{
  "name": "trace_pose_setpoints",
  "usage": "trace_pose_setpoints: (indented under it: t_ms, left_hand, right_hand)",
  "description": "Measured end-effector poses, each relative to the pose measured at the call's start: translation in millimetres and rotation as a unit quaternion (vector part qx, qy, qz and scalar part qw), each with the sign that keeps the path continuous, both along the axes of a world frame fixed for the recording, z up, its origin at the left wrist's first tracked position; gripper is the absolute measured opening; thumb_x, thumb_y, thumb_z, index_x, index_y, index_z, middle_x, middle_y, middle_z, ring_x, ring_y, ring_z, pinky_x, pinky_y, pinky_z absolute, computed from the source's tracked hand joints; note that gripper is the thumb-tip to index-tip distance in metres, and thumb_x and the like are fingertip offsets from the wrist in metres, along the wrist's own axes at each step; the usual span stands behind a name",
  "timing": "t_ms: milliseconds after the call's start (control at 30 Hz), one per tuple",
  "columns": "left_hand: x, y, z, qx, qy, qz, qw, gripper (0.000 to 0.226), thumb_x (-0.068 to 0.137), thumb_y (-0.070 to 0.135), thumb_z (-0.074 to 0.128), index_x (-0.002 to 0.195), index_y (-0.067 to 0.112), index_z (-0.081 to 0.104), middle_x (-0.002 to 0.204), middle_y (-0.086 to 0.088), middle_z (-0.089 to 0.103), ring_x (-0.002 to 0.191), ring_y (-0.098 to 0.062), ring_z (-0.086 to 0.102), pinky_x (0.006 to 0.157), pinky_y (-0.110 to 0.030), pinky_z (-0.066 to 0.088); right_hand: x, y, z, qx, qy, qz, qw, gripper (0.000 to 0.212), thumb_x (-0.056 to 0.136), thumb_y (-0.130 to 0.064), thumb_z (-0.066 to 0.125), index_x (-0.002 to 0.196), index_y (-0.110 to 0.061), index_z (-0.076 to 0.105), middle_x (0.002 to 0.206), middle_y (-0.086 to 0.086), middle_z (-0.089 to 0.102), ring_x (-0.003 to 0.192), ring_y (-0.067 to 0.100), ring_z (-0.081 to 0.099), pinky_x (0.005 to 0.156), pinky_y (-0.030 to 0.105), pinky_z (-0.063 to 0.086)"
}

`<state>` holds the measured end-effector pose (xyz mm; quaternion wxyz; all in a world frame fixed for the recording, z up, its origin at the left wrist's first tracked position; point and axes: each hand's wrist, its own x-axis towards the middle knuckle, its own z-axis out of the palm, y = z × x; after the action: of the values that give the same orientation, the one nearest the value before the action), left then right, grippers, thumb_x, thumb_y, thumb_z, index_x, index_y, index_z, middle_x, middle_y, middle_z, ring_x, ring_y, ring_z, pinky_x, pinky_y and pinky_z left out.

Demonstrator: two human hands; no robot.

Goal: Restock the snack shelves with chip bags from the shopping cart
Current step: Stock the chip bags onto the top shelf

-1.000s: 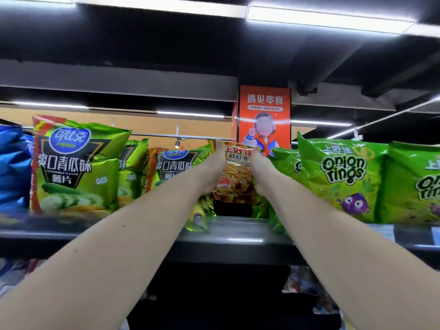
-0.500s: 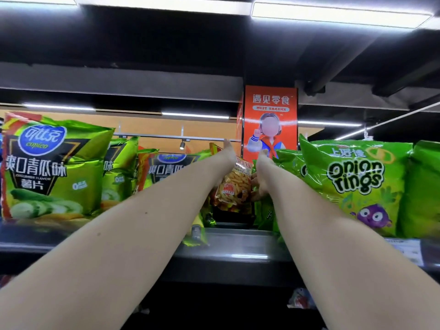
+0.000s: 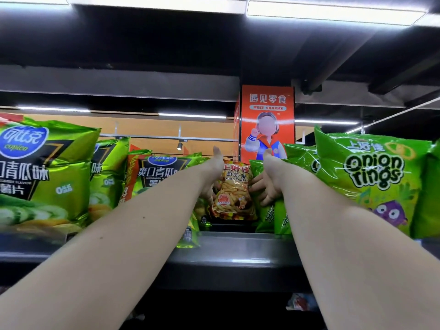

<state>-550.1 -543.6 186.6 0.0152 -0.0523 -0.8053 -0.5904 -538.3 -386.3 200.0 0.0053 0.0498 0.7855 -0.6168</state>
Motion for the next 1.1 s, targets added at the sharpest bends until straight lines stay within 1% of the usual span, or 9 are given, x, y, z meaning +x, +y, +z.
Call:
trace_pose_setpoints:
  t_ms: [100,333,433,533,667,733,867,967,1100]
  left_hand:
    - [7.6,2.7,-2.2,-0.059,-0.005,0.007,0.998,0.098,0.085,0.08,-0.002,0.156,0.014,0.017,0.158,-0.019,0.026,0.144,-0.046,0.019,0.114,-0.063,0.011]
    - [13.8,1.0,-4.5,-0.112,-0.038,0.019,0.993,0.104,0.08,0.083,-0.005,0.154,0.017,0.027,0.158,-0.018,0.026,0.141,-0.049,0.025,0.112,-0.066,0.02]
    - [22.6,2.5,-2.8,-0.107,0.025,0.053,0.993,0.097,0.087,0.078,0.003,0.154,0.012,0.026,0.157,-0.022,0.025,0.138,-0.046,0.032,0.108,-0.061,0.034]
    - [31.2,4.0,1.4,-0.165,0.171,0.08,0.968,0.063,0.103,0.049,0.032,0.15,0.006,0.031,0.151,-0.019,0.037,0.126,-0.034,0.048,0.093,-0.043,0.05]
    - [45.9,5.1,10.4,-0.303,0.36,0.071,0.879,0.043,0.093,0.005,0.051,0.136,0.012,0.052,0.14,-0.011,0.051,0.112,-0.019,0.056,0.088,-0.026,0.046]
    - [56.8,1.7,12.7,-0.392,0.399,0.048,0.828,0.041,0.092,0.007,0.053,0.132,0.015,0.056,0.14,-0.009,0.052,0.128,-0.023,0.047,0.104,-0.036,0.042]
    - [80.8,-14.3,4.2,-0.605,0.434,0.1,0.66,0.035,0.094,0.029,0.049,0.129,0.029,0.057,0.134,-0.002,0.054,0.129,-0.024,0.04,0.103,-0.049,0.038]
    - [88.5,-31.0,-10.9,-0.678,0.439,0.171,0.564,0.042,0.095,0.044,0.042,0.132,0.028,0.054,0.134,-0.002,0.053,0.13,-0.026,0.038,0.107,-0.053,0.029]
    - [90.8,-57.3,-22.4,-0.634,0.483,0.213,0.565,0.05,0.096,0.056,0.034,0.139,0.035,0.048,0.147,0.001,0.044,0.138,-0.025,0.028,0.111,-0.053,0.019]
  right_hand:
    - [-1.7,0.0,-1.6,-0.007,0.009,0.011,1.0,0.09,0.092,-0.07,0.004,0.151,-0.004,0.021,0.157,0.019,0.025,0.145,0.045,0.008,0.116,0.059,0.006]
    - [11.2,-7.3,-7.4,0.028,-0.004,0.047,0.999,0.098,0.087,-0.077,0.001,0.154,-0.007,0.017,0.158,0.018,0.02,0.147,0.04,0.0,0.117,0.058,0.001]
    - [11.5,-11.8,-5.7,0.062,0.03,-0.007,0.998,0.084,0.096,-0.067,0.018,0.15,-0.003,0.025,0.154,0.022,0.028,0.142,0.045,0.022,0.115,0.057,0.022]
    - [18.2,-22.0,-3.6,0.299,0.154,-0.055,0.94,0.046,0.102,-0.026,0.042,0.139,0.001,0.041,0.138,0.024,0.049,0.121,0.037,0.052,0.101,0.044,0.047]
    - [39.7,-40.3,4.0,0.554,0.15,-0.032,0.819,0.047,0.095,0.001,0.038,0.142,-0.001,0.04,0.142,0.018,0.045,0.124,0.028,0.049,0.098,0.033,0.044]
    - [49.2,-44.6,3.2,0.637,0.111,0.01,0.763,0.053,0.095,0.001,0.036,0.147,-0.002,0.03,0.148,0.019,0.037,0.134,0.029,0.041,0.105,0.035,0.038]
    - [54.2,-42.7,-15.5,0.755,0.073,0.082,0.647,0.067,0.102,-0.018,0.039,0.155,-0.014,-0.001,0.162,0.016,0.002,0.146,0.033,0.016,0.117,0.044,0.021]
    - [47.8,-35.6,-36.2,0.78,0.068,0.087,0.616,0.085,0.099,-0.048,0.043,0.149,-0.028,-0.024,0.158,0.005,-0.027,0.148,0.032,-0.012,0.118,0.051,0.005]
    - [38.7,-29.0,-52.9,0.767,0.091,0.084,0.63,0.092,0.094,-0.062,0.039,0.147,-0.029,-0.029,0.154,-0.001,-0.035,0.146,0.025,-0.023,0.118,0.051,0.0]
